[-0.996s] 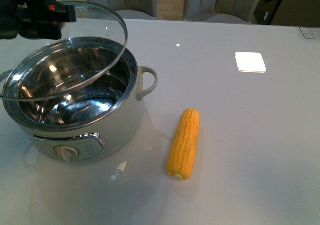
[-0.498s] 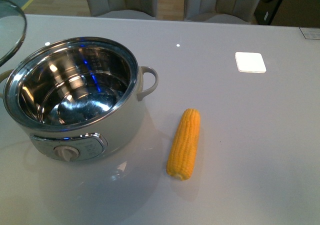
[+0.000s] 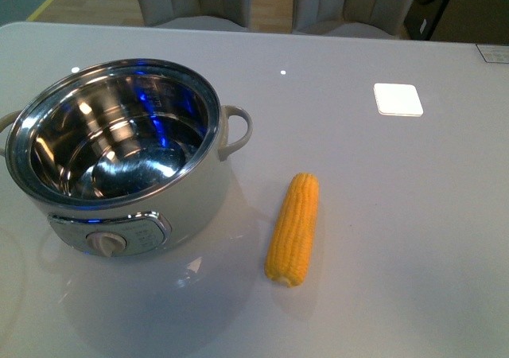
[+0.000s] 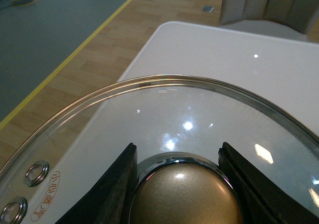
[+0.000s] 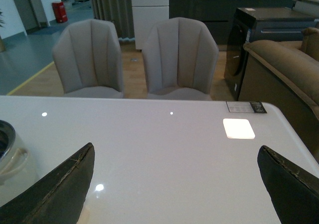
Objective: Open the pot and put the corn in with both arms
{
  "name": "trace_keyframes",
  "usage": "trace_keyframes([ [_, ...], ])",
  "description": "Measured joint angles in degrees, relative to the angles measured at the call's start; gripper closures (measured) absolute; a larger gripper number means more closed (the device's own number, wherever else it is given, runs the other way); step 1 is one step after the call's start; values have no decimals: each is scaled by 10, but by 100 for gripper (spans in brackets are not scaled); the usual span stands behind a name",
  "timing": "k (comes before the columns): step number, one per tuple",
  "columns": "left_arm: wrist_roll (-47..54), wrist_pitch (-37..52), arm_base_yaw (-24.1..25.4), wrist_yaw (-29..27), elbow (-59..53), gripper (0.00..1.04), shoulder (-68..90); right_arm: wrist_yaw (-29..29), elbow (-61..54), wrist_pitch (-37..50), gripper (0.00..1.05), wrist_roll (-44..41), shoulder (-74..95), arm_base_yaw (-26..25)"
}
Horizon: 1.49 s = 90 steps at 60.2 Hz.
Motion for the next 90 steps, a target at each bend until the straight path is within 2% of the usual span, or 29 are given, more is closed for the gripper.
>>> trace_keyframes([
  [25,-13,49,23,0,62,62,129,0,0,0,9,0,0,0],
  [41,-28,89,23,25,105,62,212,0,0,0,9,0,0,0],
  [90,-1,129,27,59,208,62,381,0,0,0,9,0,0,0],
])
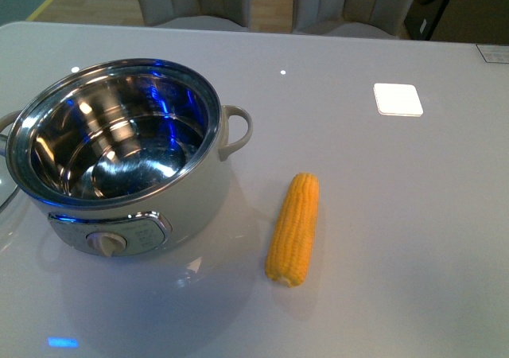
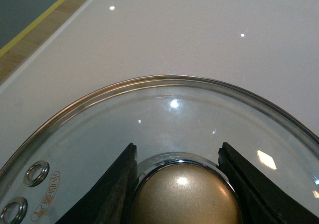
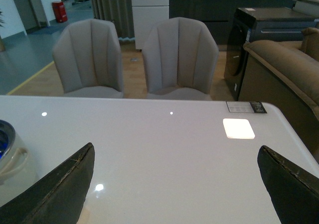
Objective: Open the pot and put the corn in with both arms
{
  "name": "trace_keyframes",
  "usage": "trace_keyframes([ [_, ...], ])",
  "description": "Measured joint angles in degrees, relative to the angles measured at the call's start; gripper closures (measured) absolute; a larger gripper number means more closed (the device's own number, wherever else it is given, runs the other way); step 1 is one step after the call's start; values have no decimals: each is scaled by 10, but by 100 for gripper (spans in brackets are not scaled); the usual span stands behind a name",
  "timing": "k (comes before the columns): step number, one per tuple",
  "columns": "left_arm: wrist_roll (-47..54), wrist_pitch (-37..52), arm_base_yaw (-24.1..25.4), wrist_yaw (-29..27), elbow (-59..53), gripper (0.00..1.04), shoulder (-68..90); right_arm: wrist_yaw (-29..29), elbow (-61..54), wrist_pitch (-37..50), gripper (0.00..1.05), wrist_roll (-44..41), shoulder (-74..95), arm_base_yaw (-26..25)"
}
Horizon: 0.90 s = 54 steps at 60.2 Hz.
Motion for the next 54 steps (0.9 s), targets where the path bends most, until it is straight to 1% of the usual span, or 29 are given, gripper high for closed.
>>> trace_keyframes([
  [22,9,40,0,4,8,62,30,0,0,0,9,0,0,0],
  [30,9,63,0,-2,8,62,45,0,0,0,9,0,0,0],
  [44,6,79,-1,-14,6,62,50,0,0,0,9,0,0,0],
  [49,20,85,-2,-27,6,48,52,0,0,0,9,0,0,0],
  [51,24,86,-2,-30,6,45,52,0,0,0,9,0,0,0],
  [54,30,88,-2,-34,6,36,52,0,0,0,9,0,0,0],
])
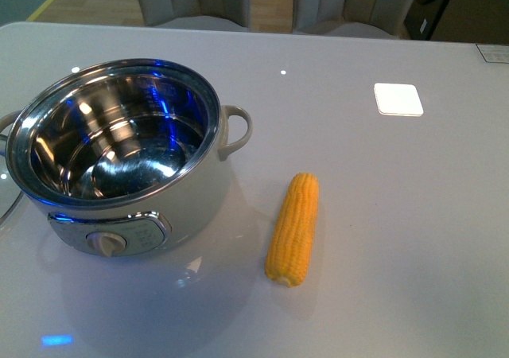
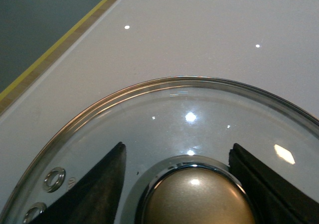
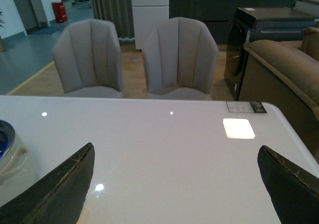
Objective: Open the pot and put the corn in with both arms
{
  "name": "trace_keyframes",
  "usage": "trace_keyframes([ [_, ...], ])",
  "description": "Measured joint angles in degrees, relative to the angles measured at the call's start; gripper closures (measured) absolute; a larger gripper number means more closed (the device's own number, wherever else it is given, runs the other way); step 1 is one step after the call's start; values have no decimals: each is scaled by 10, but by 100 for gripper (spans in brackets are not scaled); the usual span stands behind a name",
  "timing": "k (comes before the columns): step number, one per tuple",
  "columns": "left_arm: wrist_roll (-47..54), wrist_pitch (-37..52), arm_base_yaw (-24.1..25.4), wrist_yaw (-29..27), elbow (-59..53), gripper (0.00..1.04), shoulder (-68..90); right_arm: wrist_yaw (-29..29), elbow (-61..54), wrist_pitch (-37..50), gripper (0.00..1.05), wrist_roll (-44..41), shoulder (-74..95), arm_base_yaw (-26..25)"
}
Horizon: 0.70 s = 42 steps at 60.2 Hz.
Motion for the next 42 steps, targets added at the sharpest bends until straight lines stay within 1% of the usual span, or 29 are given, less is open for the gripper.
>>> trace_keyframes([
  [4,4,3,0,-5,-1,27,0,0,0,0,9,0,0,0],
  [5,4,4,0,-8,-2,22,0,0,0,0,9,0,0,0],
  [10,6,7,0,-9,-9,5,-5,0,0,0,9,0,0,0],
  [14,5,7,-1,-6,-20,7,-15,0,0,0,9,0,0,0],
  [21,5,8,-1,0,-37,7,-41,0,0,0,9,0,0,0],
  [27,2,11,0,7,-64,7,-94,0,0,0,9,0,0,0],
  [34,-12,10,14,12,-104,7,-155,0,0,0,9,0,0,0],
  [42,-30,9,33,37,-151,7,-227,0,0,0,9,0,0,0],
])
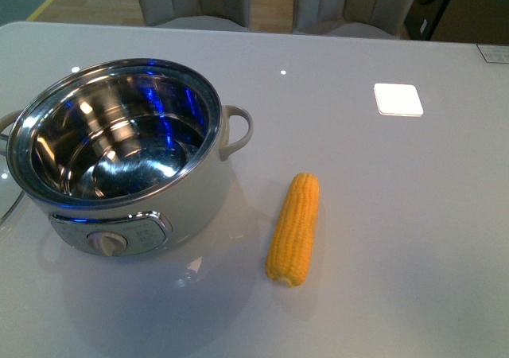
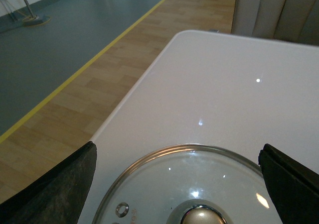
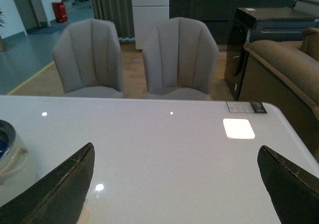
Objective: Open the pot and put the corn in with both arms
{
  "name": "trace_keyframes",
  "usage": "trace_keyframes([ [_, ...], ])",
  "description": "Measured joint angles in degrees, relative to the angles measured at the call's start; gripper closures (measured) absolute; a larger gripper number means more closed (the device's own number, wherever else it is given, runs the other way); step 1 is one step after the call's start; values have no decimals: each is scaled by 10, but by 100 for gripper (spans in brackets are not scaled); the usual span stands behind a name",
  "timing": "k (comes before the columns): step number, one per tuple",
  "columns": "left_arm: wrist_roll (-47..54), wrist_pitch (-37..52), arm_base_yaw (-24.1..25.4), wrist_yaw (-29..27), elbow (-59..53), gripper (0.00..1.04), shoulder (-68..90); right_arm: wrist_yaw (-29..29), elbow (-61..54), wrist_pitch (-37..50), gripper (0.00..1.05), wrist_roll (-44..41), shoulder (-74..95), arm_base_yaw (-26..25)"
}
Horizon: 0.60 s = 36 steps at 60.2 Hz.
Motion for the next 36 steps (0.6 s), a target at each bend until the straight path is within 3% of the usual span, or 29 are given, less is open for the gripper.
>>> trace_keyframes([
  [15,-61,0,2,34,-106,7,-206,0,0,0,9,0,0,0],
  [36,-98,-78,-56,23,-254,7,-487,0,0,0,9,0,0,0],
])
